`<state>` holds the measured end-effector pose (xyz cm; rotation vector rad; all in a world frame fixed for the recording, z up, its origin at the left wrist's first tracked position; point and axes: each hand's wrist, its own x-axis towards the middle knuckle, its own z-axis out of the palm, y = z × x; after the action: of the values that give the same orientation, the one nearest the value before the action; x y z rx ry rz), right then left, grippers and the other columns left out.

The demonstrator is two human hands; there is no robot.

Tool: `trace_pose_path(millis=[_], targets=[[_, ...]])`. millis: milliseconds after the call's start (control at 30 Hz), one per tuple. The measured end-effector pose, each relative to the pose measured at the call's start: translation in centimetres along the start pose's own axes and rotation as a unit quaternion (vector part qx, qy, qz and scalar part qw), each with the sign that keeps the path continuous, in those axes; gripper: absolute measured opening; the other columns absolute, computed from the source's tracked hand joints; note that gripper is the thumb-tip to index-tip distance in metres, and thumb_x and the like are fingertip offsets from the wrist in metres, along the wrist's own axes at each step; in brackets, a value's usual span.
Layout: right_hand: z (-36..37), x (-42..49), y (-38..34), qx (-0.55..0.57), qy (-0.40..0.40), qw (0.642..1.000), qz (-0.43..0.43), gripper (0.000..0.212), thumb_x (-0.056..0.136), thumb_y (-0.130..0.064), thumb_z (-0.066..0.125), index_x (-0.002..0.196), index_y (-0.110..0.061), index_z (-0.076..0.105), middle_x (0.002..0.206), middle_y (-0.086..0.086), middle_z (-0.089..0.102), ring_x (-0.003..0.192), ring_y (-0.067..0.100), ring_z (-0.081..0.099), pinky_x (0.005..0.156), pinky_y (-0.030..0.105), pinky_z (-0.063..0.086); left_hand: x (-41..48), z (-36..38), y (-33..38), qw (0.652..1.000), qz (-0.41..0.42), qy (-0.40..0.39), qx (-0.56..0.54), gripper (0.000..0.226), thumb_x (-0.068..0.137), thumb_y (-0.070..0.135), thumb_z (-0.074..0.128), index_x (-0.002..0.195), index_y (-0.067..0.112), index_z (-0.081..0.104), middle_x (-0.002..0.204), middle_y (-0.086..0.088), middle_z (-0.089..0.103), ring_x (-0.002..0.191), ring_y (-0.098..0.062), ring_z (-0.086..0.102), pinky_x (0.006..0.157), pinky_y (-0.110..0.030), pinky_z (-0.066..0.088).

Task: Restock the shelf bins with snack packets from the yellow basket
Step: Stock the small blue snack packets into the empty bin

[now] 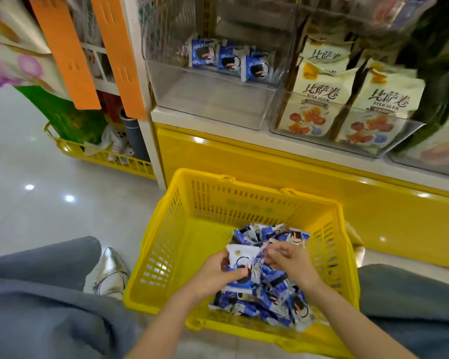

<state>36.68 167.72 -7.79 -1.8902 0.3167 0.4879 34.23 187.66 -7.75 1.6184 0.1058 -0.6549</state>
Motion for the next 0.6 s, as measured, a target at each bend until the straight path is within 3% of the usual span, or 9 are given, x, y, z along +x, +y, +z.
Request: trace_pose_path(millis=[100, 200, 300, 400, 600], targets=[[0.3, 0.6, 4.1, -0.111, -0.064, 0.985, 0.115, 0.027, 0.091, -0.016, 0.059, 0.114, -0.001, 0.06, 0.103, 0.01, 0.065, 0.09, 0.017, 0.062, 0.077, 0.017, 0.048, 0.1, 0.1, -0.5, 0.999, -0.021, 0.037, -0.005, 0.031, 0.089, 0.014, 0.061, 0.116, 0.022, 0.048, 0.101, 0.014, 0.06, 0.088, 0.009, 0.056, 0.066, -0.004, 0.046], [1.1, 0.5, 7.3, -0.218, -0.147, 0.95, 0.17, 0.033, 0.091, -0.019, 0.06, 0.11, 0.007, 0.053, 0.112, 0.026, 0.055, 0.105, 0.034, 0.056, 0.096, 0.04, 0.043, 0.4, 0.1, -1.0, 0.997, -0.038, 0.062, -0.02, 0.026, 0.09, 0.013, 0.059, 0.113, 0.02, 0.048, 0.096, 0.01, 0.062, 0.075, 0.01, 0.061, 0.061, -0.005, 0.046], [2.0, 0.6, 9.0, -0.269, -0.157, 0.938, 0.155, 0.058, 0.089, -0.019, 0.064, 0.137, -0.002, 0.037, 0.141, 0.013, 0.043, 0.129, 0.027, 0.044, 0.105, 0.033, 0.038, 0.9, 0.2, -1.2, 0.995, -0.05, 0.085, -0.023, 0.023, 0.09, 0.015, 0.059, 0.109, 0.022, 0.049, 0.094, 0.011, 0.062, 0.072, 0.01, 0.06, 0.058, -0.003, 0.044], [2.6, 1.1, 9.4, -0.356, -0.157, 0.912, 0.128, 0.066, 0.086, -0.026, 0.066, 0.141, -0.007, 0.034, 0.143, 0.01, 0.042, 0.129, 0.025, 0.044, 0.107, 0.033, 0.038, 1.2, 0.3, -1.4, 0.993, -0.072, 0.09, -0.022, 0.018, 0.091, 0.021, 0.058, 0.106, 0.026, 0.049, 0.096, 0.012, 0.062, 0.08, 0.008, 0.059, 0.058, -0.005, 0.044], [2.6, 1.5, 9.8, -0.414, -0.166, 0.887, 0.117, 0.051, 0.086, -0.025, 0.067, 0.129, -0.01, 0.044, 0.131, 0.01, 0.054, 0.119, 0.025, 0.053, 0.099, 0.033, 0.045, 1.5, 0.4, -2.5, 0.987, -0.113, 0.106, -0.033, 0.014, 0.092, 0.021, 0.055, 0.105, 0.024, 0.051, 0.104, 0.002, 0.062, 0.093, -0.007, 0.058, 0.066, -0.012, 0.04]])
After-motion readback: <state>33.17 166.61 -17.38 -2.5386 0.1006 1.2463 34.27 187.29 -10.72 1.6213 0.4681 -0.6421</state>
